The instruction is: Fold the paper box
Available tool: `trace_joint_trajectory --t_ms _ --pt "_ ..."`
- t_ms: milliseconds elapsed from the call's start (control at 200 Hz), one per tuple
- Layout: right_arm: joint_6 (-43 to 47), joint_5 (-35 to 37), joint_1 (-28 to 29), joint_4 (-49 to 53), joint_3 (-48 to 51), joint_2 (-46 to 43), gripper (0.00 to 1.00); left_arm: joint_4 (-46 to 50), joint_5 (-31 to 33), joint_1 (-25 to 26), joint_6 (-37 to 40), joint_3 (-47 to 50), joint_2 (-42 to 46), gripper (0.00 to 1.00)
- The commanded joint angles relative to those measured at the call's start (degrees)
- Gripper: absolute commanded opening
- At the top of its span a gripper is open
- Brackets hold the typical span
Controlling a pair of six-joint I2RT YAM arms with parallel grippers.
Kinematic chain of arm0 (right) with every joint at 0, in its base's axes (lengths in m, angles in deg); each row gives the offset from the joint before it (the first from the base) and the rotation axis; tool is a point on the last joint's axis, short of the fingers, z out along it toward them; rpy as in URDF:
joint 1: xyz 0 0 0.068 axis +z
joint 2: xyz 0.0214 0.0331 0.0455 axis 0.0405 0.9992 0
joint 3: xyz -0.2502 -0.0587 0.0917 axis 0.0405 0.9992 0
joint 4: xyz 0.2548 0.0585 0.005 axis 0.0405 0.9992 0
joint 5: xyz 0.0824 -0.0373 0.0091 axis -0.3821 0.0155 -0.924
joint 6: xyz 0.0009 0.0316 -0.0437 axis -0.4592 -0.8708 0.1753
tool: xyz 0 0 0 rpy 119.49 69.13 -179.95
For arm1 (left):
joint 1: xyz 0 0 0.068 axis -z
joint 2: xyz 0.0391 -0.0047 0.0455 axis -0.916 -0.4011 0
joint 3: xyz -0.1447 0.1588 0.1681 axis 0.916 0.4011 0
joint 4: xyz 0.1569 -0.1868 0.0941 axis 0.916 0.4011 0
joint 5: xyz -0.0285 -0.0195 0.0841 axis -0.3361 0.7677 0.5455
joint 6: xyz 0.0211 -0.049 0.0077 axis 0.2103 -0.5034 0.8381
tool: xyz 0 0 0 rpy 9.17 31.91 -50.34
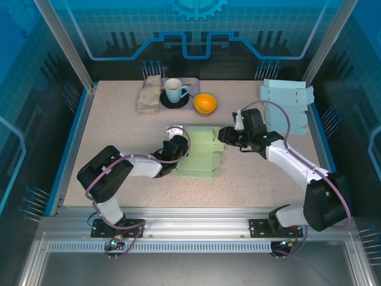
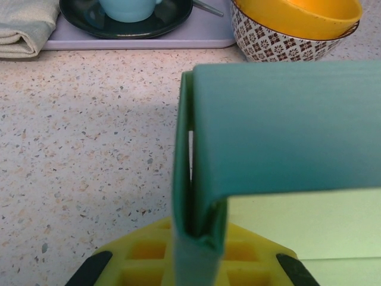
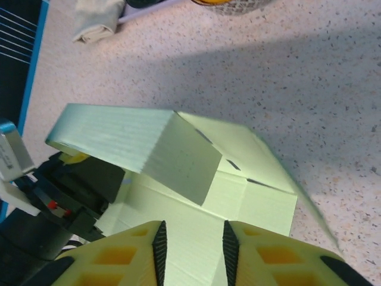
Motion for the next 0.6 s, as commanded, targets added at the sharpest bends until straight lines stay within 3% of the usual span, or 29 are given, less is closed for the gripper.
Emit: trace_joint_trajectory --t_ms 0,215,595 --pt "4.7 1.7 1.0 1.4 1.1 1.8 0.29 2.8 1.9 0.1 -1.4 -2.7 -0.9 0.0" --pt "8.0 9.0 0.1 -2.1 4.5 3.5 0.21 3.2 1.7 0.1 -1.4 -3.1 -1.2 0.0" --pt "7.1 6.1 -3.6 -7.1 3.6 12.4 0.17 3.1 1.1 0.1 -1.0 -3.1 -1.3 0.0"
